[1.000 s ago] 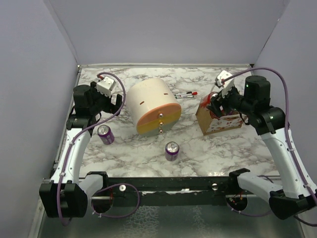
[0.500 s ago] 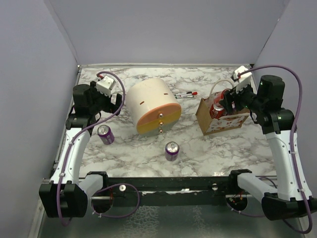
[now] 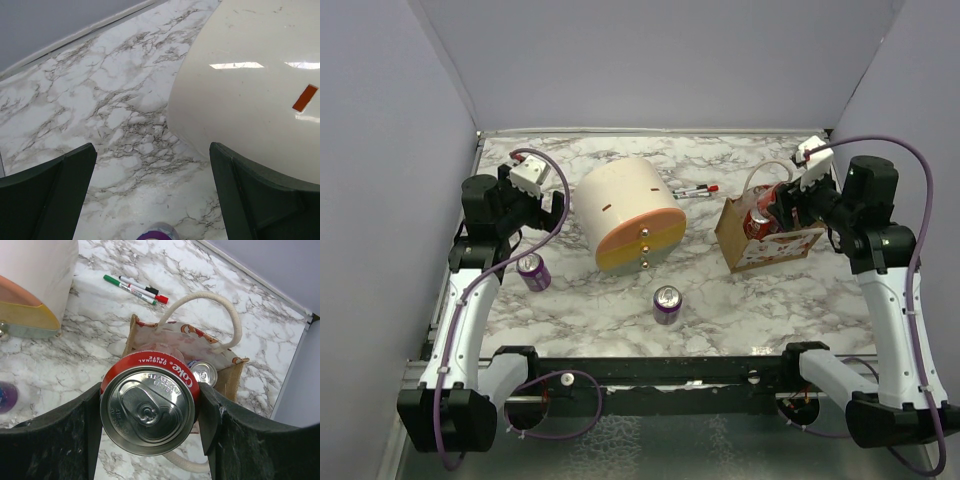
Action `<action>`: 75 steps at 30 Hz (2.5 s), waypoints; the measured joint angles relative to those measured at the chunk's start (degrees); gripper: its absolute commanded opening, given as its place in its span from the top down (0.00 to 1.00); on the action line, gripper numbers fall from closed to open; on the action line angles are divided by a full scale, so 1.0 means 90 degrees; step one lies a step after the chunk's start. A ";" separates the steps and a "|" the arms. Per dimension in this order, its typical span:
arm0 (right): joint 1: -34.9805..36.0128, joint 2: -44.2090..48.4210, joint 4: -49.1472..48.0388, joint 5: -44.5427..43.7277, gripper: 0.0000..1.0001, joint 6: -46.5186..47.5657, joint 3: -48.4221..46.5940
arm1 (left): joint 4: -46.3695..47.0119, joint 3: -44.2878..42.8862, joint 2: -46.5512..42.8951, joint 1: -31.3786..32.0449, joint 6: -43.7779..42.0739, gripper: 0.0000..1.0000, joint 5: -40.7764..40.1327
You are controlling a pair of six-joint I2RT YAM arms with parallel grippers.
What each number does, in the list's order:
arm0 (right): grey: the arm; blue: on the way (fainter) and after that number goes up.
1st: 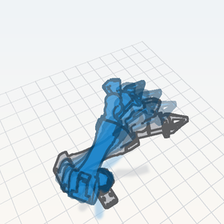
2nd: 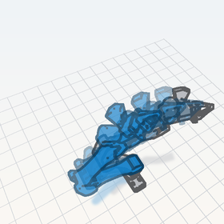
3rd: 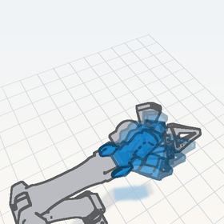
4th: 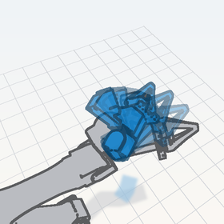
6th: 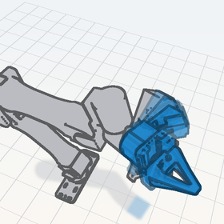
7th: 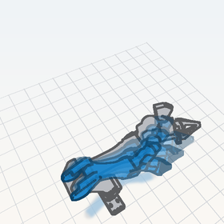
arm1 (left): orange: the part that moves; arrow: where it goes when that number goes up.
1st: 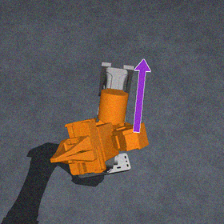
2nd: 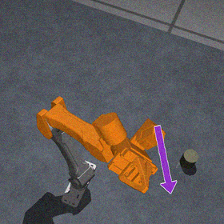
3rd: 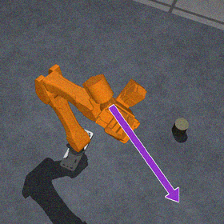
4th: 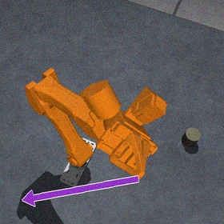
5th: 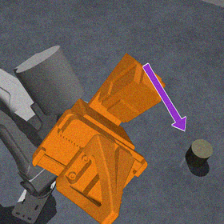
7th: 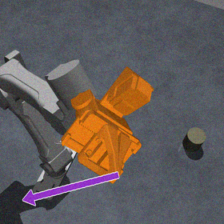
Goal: Place the beverage into the canvas bag
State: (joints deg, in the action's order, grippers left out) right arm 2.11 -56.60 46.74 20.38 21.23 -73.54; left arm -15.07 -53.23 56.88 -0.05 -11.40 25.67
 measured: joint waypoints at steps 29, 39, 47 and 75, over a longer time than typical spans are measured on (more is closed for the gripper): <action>-0.0039 -0.1515 0.0194 -0.1022 0.73 0.0070 0.0046 | 0.0090 0.0185 -0.0226 0.0000 0.0083 0.01 0.0148; -0.0039 -0.2033 0.0612 -0.1073 0.74 0.0328 -0.0002 | 0.0010 0.0180 -0.0211 0.0000 0.0063 0.01 0.0146; -0.0039 -0.2042 0.0755 -0.1328 0.74 0.0510 -0.0063 | 0.0000 0.0177 -0.0187 0.0000 0.0063 0.01 0.0146; -0.0097 -0.2499 0.0597 -0.1566 0.74 0.0551 0.0347 | 0.0007 0.0177 -0.0187 0.0000 0.0063 0.01 0.0151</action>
State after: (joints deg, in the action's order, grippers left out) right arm 1.23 -79.09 52.12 6.28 26.20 -70.41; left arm -15.00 -51.64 55.20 -0.05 -10.83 27.03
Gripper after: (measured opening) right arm 0.655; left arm 0.992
